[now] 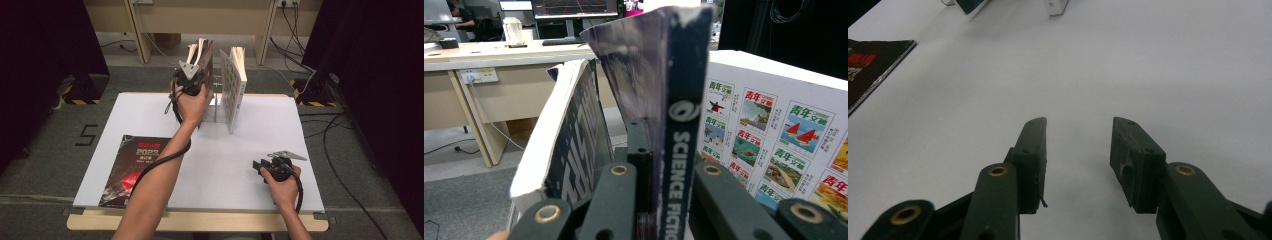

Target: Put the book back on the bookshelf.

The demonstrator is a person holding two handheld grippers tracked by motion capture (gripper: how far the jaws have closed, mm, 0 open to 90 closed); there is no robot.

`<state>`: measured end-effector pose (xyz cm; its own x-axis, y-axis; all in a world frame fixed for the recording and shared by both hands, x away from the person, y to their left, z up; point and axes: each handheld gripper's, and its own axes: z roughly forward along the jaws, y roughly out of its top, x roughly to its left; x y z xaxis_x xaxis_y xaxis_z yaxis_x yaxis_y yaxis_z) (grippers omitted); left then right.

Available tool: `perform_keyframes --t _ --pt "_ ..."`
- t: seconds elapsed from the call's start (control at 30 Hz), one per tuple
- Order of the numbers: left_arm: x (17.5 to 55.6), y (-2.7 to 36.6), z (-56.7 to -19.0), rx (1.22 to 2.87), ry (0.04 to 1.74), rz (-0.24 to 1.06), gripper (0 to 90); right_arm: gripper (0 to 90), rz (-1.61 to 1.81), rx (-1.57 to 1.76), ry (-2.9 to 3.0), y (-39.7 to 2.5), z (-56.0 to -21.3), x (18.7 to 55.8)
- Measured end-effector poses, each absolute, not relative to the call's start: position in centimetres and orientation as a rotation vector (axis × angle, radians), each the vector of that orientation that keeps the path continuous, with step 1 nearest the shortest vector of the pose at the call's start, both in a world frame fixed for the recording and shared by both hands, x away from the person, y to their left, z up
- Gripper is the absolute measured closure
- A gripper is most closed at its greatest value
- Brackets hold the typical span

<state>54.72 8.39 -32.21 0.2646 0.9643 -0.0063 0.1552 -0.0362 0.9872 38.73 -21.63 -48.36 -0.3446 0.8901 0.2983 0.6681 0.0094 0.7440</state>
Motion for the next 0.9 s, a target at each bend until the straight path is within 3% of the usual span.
perform_keyframes --t 0.9 --pt "55.65 7.46 -33.17 1.448 1.131 0.962 83.8 58.8 1.253 1.625 2.034 -21.70 -48.35 38.73"
